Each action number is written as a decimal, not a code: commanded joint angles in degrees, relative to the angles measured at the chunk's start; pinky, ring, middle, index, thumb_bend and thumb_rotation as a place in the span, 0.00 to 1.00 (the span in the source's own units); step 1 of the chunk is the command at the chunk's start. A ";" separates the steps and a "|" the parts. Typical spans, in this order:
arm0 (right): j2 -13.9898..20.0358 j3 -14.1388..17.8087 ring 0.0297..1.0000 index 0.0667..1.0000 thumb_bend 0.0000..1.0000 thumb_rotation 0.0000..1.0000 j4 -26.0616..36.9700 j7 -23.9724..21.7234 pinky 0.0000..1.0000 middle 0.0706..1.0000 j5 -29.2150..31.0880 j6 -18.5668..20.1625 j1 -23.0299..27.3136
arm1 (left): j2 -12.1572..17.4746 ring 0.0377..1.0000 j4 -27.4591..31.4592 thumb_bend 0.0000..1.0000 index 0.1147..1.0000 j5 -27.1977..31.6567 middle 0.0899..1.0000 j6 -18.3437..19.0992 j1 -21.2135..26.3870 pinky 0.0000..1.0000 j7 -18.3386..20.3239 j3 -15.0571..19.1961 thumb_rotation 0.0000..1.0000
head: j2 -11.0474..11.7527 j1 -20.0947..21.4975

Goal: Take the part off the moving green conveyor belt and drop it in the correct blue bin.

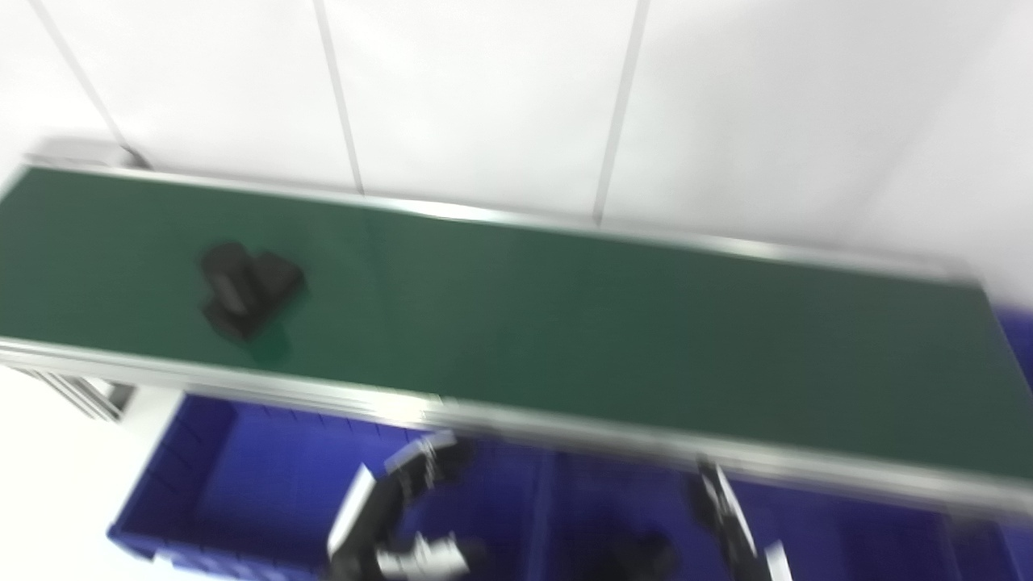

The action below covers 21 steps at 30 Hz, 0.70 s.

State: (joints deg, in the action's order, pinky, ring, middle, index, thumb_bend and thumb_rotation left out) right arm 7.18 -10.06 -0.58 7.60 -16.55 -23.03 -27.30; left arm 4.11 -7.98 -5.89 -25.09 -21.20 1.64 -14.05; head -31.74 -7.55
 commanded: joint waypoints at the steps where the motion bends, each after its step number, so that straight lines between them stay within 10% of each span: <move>1: 0.21 0.38 0.87 0.97 0.85 0.48 0.29 -0.05 0.77 0.90 0.98 -3.41 0.25 | 1.62 0.74 0.24 0.95 0.70 -1.08 0.74 -1.84 1.11 0.70 -5.24 -2.75 0.31 | 0.59 -0.55; 9: 0.53 0.80 0.90 0.97 0.85 0.46 -1.09 -0.17 0.87 0.89 1.04 -3.52 0.68 | 6.50 0.72 -1.97 0.97 0.68 -2.71 0.72 -1.84 4.06 0.67 -19.22 -13.19 0.31 | 2.56 -1.40; 21: -0.01 1.22 0.86 0.98 0.84 0.45 -1.69 -0.07 0.81 0.88 0.04 -3.13 0.75 | 10.50 0.72 -4.20 0.95 0.67 -2.74 0.72 -1.84 7.47 0.66 -29.32 -21.90 0.29 | 4.91 -1.32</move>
State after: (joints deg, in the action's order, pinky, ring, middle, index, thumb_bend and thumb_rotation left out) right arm 7.35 -9.13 -3.63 7.29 -16.73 -23.28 -26.78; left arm 14.06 -12.79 -8.05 -25.13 -14.85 -25.28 -35.08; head -26.81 -8.79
